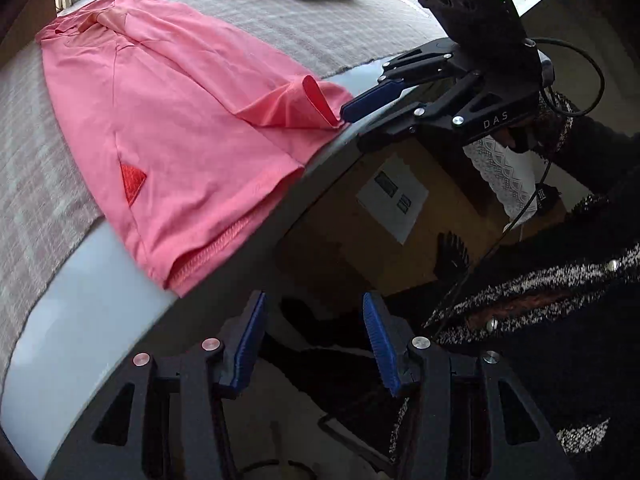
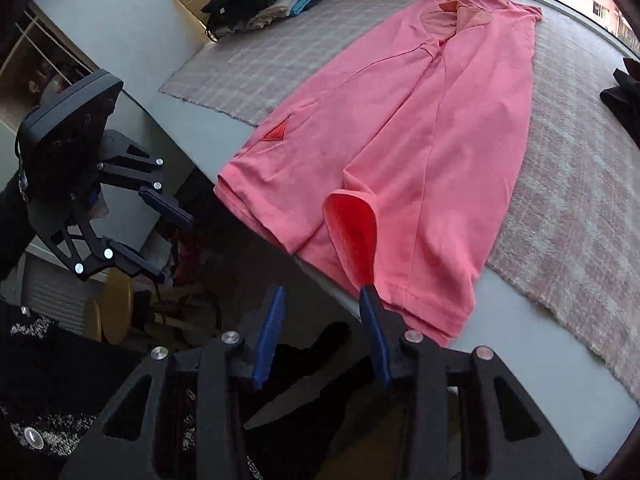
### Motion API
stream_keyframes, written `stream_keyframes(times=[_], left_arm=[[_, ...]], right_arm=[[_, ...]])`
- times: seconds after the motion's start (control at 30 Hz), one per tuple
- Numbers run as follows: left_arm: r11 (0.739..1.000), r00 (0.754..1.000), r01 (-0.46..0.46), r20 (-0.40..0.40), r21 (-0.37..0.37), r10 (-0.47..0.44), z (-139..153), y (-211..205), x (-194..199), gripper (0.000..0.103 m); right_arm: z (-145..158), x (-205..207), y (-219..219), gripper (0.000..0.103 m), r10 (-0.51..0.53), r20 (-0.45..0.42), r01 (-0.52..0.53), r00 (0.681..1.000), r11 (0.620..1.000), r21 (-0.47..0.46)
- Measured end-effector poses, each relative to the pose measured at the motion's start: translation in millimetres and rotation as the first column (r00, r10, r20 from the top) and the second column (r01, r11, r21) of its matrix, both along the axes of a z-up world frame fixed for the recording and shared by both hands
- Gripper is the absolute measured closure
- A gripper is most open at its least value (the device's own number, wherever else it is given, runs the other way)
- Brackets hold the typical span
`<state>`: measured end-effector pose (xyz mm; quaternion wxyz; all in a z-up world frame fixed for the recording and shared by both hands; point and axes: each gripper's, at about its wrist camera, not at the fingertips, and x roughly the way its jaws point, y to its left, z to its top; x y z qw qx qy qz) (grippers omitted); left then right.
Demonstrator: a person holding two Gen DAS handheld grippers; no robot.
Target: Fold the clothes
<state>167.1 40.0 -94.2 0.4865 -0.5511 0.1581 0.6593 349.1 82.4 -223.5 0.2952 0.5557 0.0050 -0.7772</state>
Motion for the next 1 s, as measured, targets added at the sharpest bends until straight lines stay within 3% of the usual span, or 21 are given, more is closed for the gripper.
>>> stream_keyframes(times=[0.03, 0.13, 0.27, 0.4, 0.5, 0.57, 0.63, 0.7, 0.8, 0.9, 1.0], left_arm=[[1.000, 1.000, -0.012, -0.009, 0.003, 0.012, 1, -3, 0, 0.056], [0.999, 0.998, -0.046, -0.036, 0.013, 0.047, 5, -14, 1, 0.056], [0.995, 0.993, -0.092, -0.072, 0.028, 0.093, 11, -27, 3, 0.056], [0.990, 0.984, -0.134, -0.110, 0.045, 0.138, 8, -28, -9, 0.056], [0.993, 0.990, -0.122, -0.068, 0.002, 0.122, -14, -29, -14, 0.056], [0.994, 0.993, -0.104, -0.049, 0.013, 0.105, -11, -34, -6, 0.056], [0.992, 0.992, -0.122, -0.040, 0.030, 0.123, -3, -43, -3, 0.056], [0.974, 0.974, -0.220, -0.034, 0.060, 0.223, 9, -54, -7, 0.056], [0.925, 0.927, -0.373, 0.003, 0.078, 0.374, 15, -59, -20, 0.056], [0.881, 0.882, -0.472, 0.009, 0.034, 0.472, 6, -51, -31, 0.056], [0.867, 0.866, -0.498, 0.046, -0.008, 0.498, -10, -40, -36, 0.056]], right_arm=[[7, 9, 2, 0.064, -0.008, -0.012, 0.008, 1.000, 1.000, -0.001], [19, 2, 21, 0.064, -0.148, -0.005, 0.146, 0.989, 0.981, -0.131], [8, -24, 19, 0.064, -0.243, -0.048, 0.236, 0.969, 0.964, -0.122], [-8, -35, -12, 0.064, -0.201, -0.039, 0.195, 0.979, 0.973, -0.125], [-26, -27, -32, 0.064, -0.132, 0.049, 0.136, 0.990, 0.987, -0.083], [-22, -9, -33, 0.064, -0.081, 0.085, 0.090, 0.993, 0.989, -0.114], [-3, 6, -11, 0.064, -0.156, 0.027, 0.158, 0.987, 0.981, -0.114], [13, 14, 22, 0.064, -0.304, -0.045, 0.298, 0.952, 0.949, -0.101], [11, 4, 64, 0.064, -0.493, -0.080, 0.492, 0.866, 0.870, -0.036], [-5, -12, 71, 0.064, -0.522, -0.043, 0.523, 0.852, 0.852, -0.002], [-16, -18, 63, 0.064, -0.505, -0.043, 0.507, 0.862, 0.860, 0.056]])
